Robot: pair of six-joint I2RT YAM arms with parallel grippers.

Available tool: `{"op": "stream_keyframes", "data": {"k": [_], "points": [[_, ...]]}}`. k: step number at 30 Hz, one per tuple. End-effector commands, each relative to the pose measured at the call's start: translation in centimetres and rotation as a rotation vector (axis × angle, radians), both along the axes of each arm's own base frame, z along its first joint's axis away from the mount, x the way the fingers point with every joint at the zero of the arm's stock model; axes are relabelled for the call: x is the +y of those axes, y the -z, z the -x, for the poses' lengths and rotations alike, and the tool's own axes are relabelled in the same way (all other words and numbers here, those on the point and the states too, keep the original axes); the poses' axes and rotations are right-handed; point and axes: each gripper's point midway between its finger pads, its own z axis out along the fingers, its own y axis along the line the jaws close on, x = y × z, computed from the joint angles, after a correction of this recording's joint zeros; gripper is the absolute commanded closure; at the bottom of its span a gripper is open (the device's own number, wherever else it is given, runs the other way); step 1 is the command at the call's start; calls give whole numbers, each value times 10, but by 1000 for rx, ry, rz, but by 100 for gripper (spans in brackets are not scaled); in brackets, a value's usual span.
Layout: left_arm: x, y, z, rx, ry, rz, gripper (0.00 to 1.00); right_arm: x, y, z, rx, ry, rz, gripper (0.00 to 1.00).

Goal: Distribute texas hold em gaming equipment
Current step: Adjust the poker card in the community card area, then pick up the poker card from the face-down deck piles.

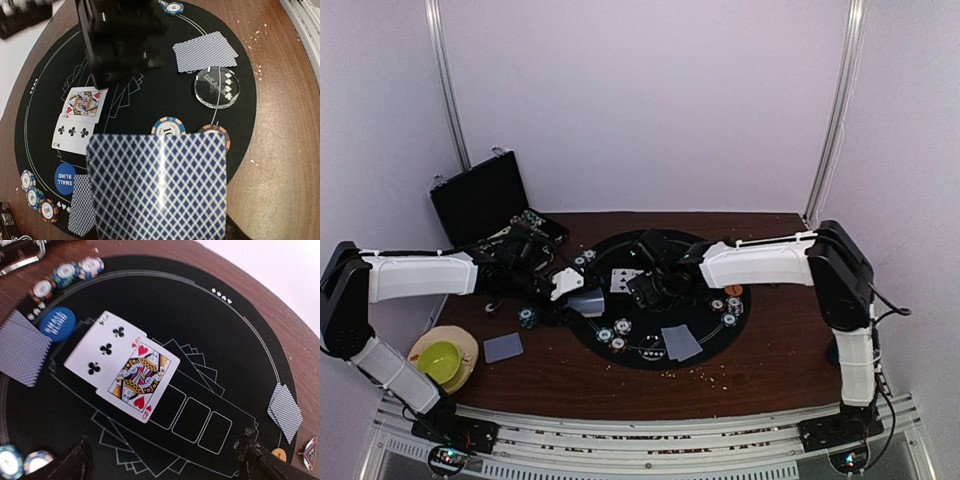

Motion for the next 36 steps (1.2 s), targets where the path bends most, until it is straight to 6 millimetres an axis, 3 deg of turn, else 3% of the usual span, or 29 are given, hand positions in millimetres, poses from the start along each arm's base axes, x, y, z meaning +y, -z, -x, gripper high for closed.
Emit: {"op": "stream_keyframes", "data": {"k": [1, 8, 12, 18, 30, 36], "points": [[-6, -6, -2, -35, 19, 32, 48, 2, -82, 18, -28, -26, -277, 0], [-7, -5, -1, -32, 22, 30, 48, 40, -110, 70, 122, -271, -630, 0], [-7, -7, 1, -33, 33, 37, 48, 67, -102, 94, 252, -395, -753, 0], [-8, -10, 6, -34, 53, 50, 48, 98, -84, 107, 370, -483, -803, 0], [-9, -11, 12, -31, 77, 56, 48, 144, -54, 93, 451, -486, -827, 3], [-9, -11, 13, -30, 80, 56, 48, 143, -41, 85, 442, -458, -788, 13]]}}
